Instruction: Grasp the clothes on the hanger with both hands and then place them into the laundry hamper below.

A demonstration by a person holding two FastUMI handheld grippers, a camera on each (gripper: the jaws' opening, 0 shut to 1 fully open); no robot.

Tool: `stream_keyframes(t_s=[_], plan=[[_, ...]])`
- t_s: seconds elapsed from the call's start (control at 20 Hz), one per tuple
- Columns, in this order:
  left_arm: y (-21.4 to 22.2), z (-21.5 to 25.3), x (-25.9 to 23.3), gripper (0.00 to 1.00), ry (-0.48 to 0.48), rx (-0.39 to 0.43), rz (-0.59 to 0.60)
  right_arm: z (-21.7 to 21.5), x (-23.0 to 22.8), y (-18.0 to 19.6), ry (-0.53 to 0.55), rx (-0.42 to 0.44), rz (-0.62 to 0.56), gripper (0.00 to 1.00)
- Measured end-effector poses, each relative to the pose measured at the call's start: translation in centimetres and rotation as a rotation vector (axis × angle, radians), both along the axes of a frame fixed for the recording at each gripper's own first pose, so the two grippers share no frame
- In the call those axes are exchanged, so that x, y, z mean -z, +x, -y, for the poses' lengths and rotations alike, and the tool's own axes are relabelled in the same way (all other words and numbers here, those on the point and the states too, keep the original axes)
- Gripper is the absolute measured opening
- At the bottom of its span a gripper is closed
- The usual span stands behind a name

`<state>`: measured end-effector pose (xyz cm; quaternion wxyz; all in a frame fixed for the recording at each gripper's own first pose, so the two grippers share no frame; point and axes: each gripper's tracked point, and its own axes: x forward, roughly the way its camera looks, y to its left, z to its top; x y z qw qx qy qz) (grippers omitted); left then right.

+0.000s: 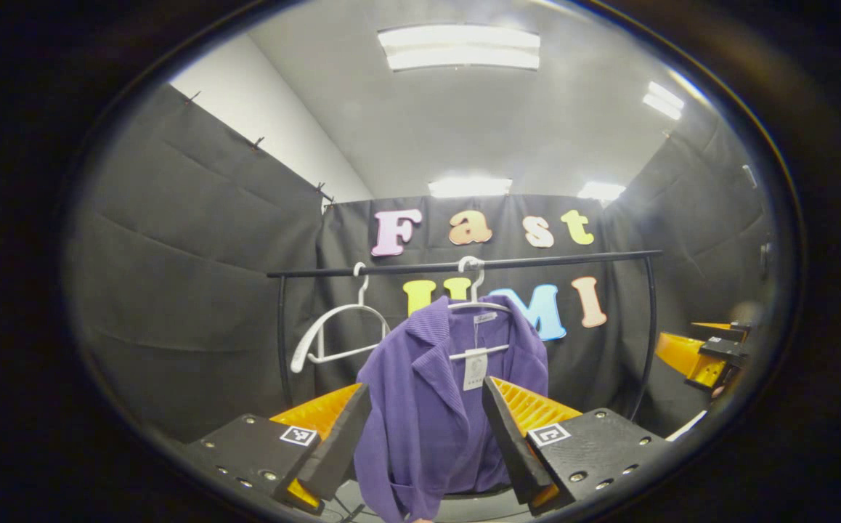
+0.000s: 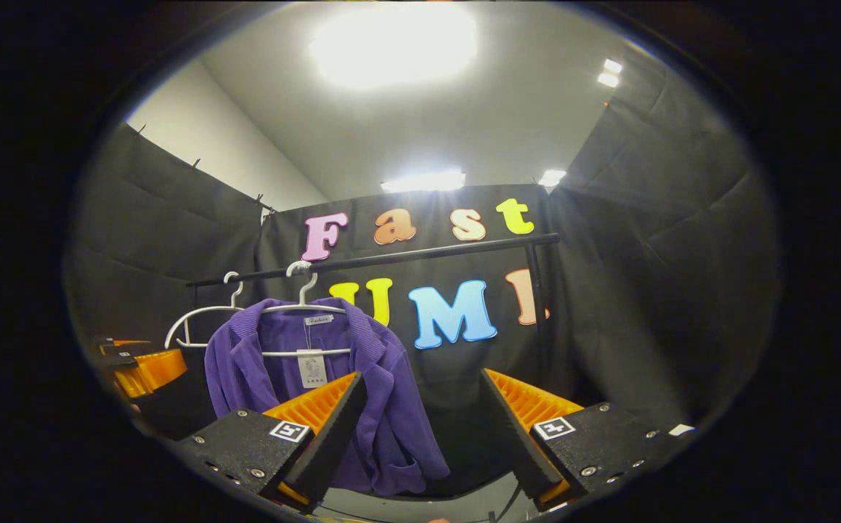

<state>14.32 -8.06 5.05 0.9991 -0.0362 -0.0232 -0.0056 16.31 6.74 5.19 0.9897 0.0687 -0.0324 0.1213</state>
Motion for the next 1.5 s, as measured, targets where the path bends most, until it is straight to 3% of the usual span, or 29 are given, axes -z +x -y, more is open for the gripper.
stream_keyframes(t_s=[0.45, 0.55, 0.7, 1.15, 1.5], plan=[[6.1, 2.3, 2.1, 0.92, 0.002, -0.034, -0.035, -3.6, 0.8, 5.8, 0.04, -0.09, -0.009, 0.95], [7.3, 2.4, 2.9, 0.87, 0.0, -0.048, -0.045, -4.1, 1.3, 7.0, 0.048, -0.109, -0.021, 0.96], [9.0, 2.3, 4.1, 0.91, -0.001, -0.078, -0.061, -6.0, 2.2, 9.5, 0.06, -0.144, -0.044, 0.96], [14.1, 1.7, 7.3, 0.92, 0.048, -0.182, -0.123, -11.2, 5.4, 15.3, 0.094, -0.237, -0.103, 0.95], [16.2, 0.5, 9.2, 0.92, 0.053, -0.263, -0.156, -14.1, 8.8, 20.0, 0.094, -0.242, -0.161, 0.95]])
